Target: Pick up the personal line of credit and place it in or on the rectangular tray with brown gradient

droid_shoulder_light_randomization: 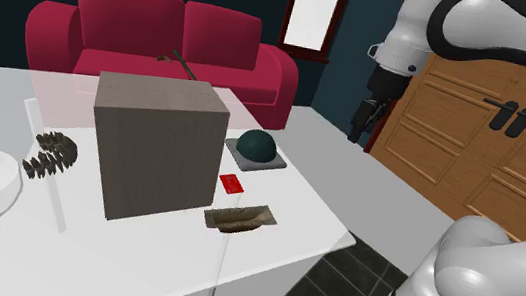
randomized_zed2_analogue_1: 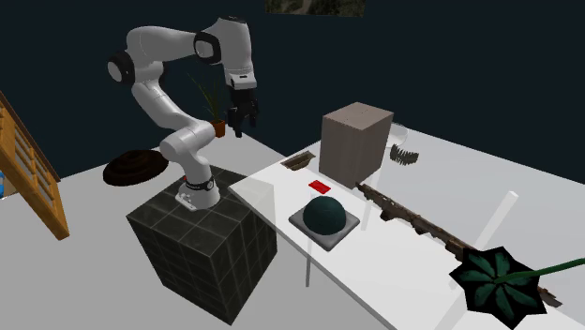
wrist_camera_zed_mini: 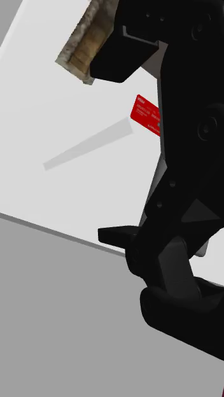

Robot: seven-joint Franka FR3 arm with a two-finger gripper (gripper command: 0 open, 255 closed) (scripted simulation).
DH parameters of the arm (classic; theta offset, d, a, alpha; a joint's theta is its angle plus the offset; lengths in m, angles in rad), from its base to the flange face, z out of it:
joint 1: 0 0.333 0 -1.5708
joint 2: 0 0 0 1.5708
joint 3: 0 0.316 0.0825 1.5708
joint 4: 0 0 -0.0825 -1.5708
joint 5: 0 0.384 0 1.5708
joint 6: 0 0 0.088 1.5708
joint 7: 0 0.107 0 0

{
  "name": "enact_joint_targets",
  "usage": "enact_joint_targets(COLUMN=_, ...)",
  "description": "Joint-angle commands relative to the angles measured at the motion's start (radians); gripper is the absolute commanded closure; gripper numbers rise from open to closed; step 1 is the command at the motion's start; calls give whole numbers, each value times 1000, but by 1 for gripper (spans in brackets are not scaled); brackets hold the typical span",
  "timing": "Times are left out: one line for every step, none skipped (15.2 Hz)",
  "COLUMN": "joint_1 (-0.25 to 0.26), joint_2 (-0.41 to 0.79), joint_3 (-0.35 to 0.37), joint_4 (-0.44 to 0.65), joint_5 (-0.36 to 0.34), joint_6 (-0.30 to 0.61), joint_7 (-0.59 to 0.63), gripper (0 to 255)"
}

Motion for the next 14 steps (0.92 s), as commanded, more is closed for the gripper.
enact_joint_targets(joint_1=0, joint_2=0, joint_3=0, joint_4=0, joint_5=0, joint_6=0, joint_7=0, gripper=0)
enact_joint_targets(joint_1=0, joint_2=45, joint_3=12, joint_4=15, joint_5=12, joint_6=7, joint_7=23, gripper=0)
enact_joint_targets(joint_1=0, joint_2=91, joint_3=23, joint_4=32, joint_5=23, joint_6=14, joint_7=45, gripper=0)
enact_joint_targets(joint_1=-1, joint_2=137, joint_3=34, joint_4=50, joint_5=34, joint_6=20, joint_7=67, gripper=0)
enact_joint_targets(joint_1=-1, joint_2=184, joint_3=44, joint_4=69, joint_5=45, joint_6=25, joint_7=89, gripper=0)
enact_joint_targets(joint_1=-1, joint_2=230, joint_3=54, joint_4=89, joint_5=55, joint_6=30, joint_7=111, gripper=0)
enact_joint_targets(joint_1=-2, joint_2=277, joint_3=63, joint_4=110, joint_5=64, joint_6=33, joint_7=132, gripper=0)
enact_joint_targets(joint_1=-2, joint_2=324, joint_3=72, joint_4=132, joint_5=73, joint_6=37, joint_7=153, gripper=0)
enact_joint_targets(joint_1=-2, joint_2=371, joint_3=80, joint_4=155, joint_5=82, joint_6=39, joint_7=174, gripper=0)
enact_joint_targets(joint_1=-1, joint_2=418, joint_3=87, joint_4=179, joint_5=90, joint_6=41, joint_7=194, gripper=0)
enact_joint_targets(joint_1=-1, joint_2=466, joint_3=94, joint_4=204, joint_5=98, joint_6=42, joint_7=214, gripper=0)
enact_joint_targets(joint_1=-1, joint_2=513, joint_3=100, joint_4=230, joint_5=106, joint_6=43, joint_7=234, gripper=0)
enact_joint_targets(joint_1=0, joint_2=561, joint_3=105, joint_4=257, joint_5=113, joint_6=42, joint_7=254, gripper=0)
enact_joint_targets(joint_1=1, joint_2=608, joint_3=110, joint_4=285, joint_5=121, joint_6=41, joint_7=273, gripper=0)
